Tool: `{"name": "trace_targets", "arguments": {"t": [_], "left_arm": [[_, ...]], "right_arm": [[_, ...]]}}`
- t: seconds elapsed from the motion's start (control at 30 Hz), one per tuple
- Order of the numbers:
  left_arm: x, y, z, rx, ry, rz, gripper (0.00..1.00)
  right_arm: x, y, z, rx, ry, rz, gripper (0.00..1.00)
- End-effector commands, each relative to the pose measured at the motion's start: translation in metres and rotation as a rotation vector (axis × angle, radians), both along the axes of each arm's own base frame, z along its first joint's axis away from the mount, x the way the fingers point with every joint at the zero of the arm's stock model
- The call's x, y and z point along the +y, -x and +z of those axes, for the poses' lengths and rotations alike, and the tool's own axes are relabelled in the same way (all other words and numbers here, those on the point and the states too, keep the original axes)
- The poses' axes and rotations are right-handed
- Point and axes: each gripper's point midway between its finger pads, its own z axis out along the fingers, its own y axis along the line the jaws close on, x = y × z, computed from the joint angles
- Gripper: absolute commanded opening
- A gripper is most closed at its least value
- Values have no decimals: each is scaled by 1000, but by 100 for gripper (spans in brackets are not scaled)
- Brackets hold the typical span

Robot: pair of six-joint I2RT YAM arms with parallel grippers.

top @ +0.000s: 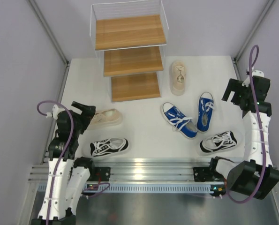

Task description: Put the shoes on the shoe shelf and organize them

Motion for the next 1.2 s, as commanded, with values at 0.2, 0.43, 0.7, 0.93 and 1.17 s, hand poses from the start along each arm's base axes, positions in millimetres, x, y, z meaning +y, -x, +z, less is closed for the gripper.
{"name": "trace_targets", "arguments": {"t": [0.2, 0.43, 0.7, 0.93, 1.17], "left_arm": [[-29, 12, -32, 139, 188, -61, 98], [-41, 11, -61, 286, 209, -113, 92], [-41, -4, -74, 388, 185, -75, 91], [-38, -26, -99, 434, 183, 40, 85], [-38, -59, -116, 435, 171, 64, 78]], "right_arm": [[115, 28, 31, -144, 60, 830, 100], [181, 63, 7, -125, 74, 1169, 99], [198, 76, -6, -130, -5, 1285, 100], [199, 72, -11, -115, -32, 1275, 100], [197, 70, -14, -106, -24, 1276, 99]]}}
